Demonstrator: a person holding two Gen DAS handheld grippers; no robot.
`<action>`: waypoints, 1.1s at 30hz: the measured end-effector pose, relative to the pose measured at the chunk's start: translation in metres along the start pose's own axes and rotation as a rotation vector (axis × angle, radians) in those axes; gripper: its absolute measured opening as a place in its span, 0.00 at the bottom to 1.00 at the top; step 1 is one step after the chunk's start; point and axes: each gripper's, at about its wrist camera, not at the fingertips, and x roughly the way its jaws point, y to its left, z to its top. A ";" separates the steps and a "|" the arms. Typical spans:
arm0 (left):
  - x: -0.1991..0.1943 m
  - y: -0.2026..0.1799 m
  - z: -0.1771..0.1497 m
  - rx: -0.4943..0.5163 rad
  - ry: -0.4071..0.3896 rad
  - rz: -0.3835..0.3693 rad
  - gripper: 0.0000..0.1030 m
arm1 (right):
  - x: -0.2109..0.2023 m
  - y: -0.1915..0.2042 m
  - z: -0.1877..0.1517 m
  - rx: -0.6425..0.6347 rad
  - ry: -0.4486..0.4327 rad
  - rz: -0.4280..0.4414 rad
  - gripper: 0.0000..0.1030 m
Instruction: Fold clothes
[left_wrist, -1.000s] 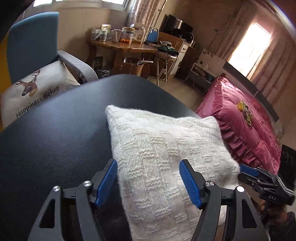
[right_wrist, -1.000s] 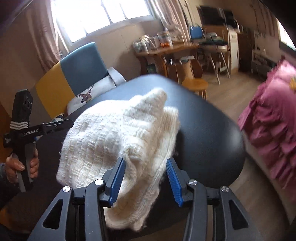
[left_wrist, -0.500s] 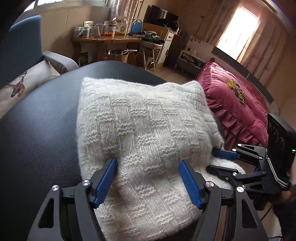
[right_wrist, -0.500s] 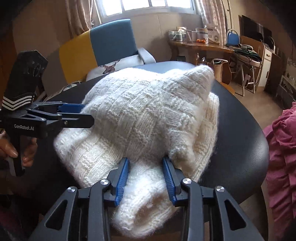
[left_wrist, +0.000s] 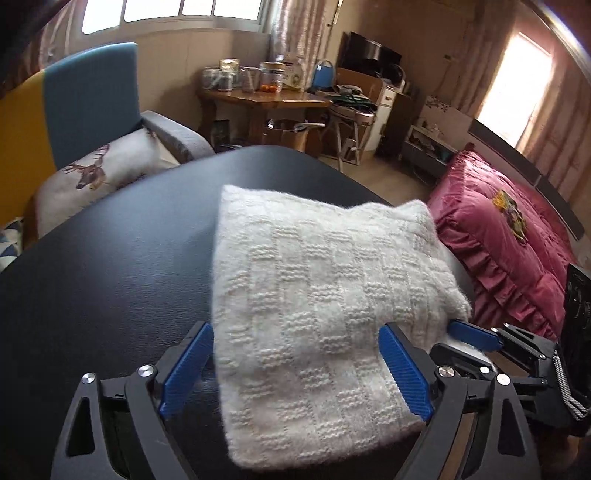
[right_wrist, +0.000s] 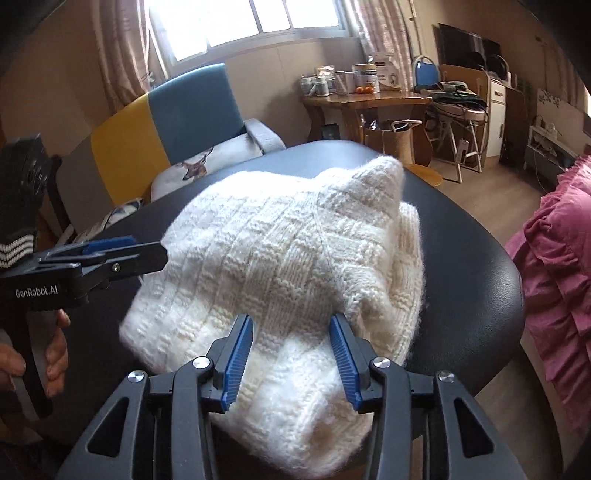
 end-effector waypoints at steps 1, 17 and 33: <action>-0.007 0.004 0.000 -0.003 0.001 0.033 0.97 | -0.006 0.004 0.003 0.016 -0.023 -0.017 0.46; -0.119 -0.005 -0.013 0.030 -0.175 0.300 1.00 | -0.046 0.093 0.031 -0.032 -0.121 -0.302 0.50; -0.149 -0.009 -0.002 -0.005 -0.250 0.224 1.00 | -0.050 0.108 0.036 -0.078 -0.129 -0.253 0.50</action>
